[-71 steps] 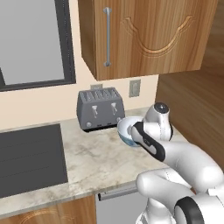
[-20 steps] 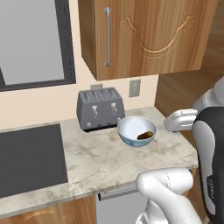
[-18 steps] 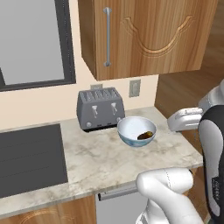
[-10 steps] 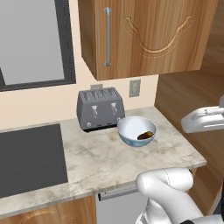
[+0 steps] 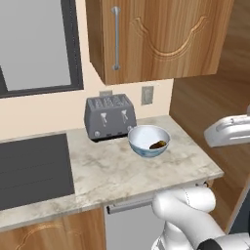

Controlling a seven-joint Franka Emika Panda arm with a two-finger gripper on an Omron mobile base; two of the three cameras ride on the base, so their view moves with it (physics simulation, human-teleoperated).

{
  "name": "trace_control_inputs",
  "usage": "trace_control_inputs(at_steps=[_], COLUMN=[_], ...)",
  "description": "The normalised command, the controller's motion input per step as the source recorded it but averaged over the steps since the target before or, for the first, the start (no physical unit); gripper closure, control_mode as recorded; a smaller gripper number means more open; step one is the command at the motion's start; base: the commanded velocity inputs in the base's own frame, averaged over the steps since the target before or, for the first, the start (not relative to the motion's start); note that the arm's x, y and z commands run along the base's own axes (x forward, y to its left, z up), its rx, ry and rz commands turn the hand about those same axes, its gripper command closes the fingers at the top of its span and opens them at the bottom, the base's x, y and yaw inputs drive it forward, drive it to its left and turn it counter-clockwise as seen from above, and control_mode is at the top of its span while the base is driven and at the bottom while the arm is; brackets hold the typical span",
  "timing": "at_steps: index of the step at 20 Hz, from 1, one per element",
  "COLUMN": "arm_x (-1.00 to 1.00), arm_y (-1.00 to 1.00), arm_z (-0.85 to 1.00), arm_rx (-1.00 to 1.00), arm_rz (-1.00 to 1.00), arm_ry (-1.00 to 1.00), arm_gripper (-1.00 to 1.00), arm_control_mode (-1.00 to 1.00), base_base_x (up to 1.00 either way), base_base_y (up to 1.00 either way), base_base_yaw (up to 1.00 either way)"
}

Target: Take the squash, sweet potato, and squash from the freezer and place them in the bowl on the counter.

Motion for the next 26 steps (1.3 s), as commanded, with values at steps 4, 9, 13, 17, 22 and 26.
trace_control_inputs(at_steps=[4, 9, 13, 17, 22, 26], arm_x=[0.0, 0.0, 0.0, 0.0, 0.0, 0.0], arm_y=[0.0, 0.0, 0.0, 0.0, 0.0, 0.0], arm_z=[0.0, 0.0, 0.0, 0.0, 0.0, 0.0], arm_rx=[0.0, 0.0, 0.0, 0.0, 0.0, 0.0], arm_rz=[0.0, 0.0, 0.0, 0.0, 0.0, 0.0], arm_ry=[0.0, 0.0, 0.0, 0.0, 0.0, 0.0], arm_gripper=[-1.0, -1.0, -1.0, -1.0, -1.0, -1.0], arm_control_mode=[1.0, 1.0, 1.0, 1.0, 1.0, 1.0], base_base_x=[-1.0, -1.0, -1.0, -1.0, -0.93, -0.57], base_base_y=[0.4, 0.41, 0.03, -0.43, -0.91, -1.0], base_base_yaw=[0.0, 0.06, 0.09, 0.06, 0.01, 0.0])
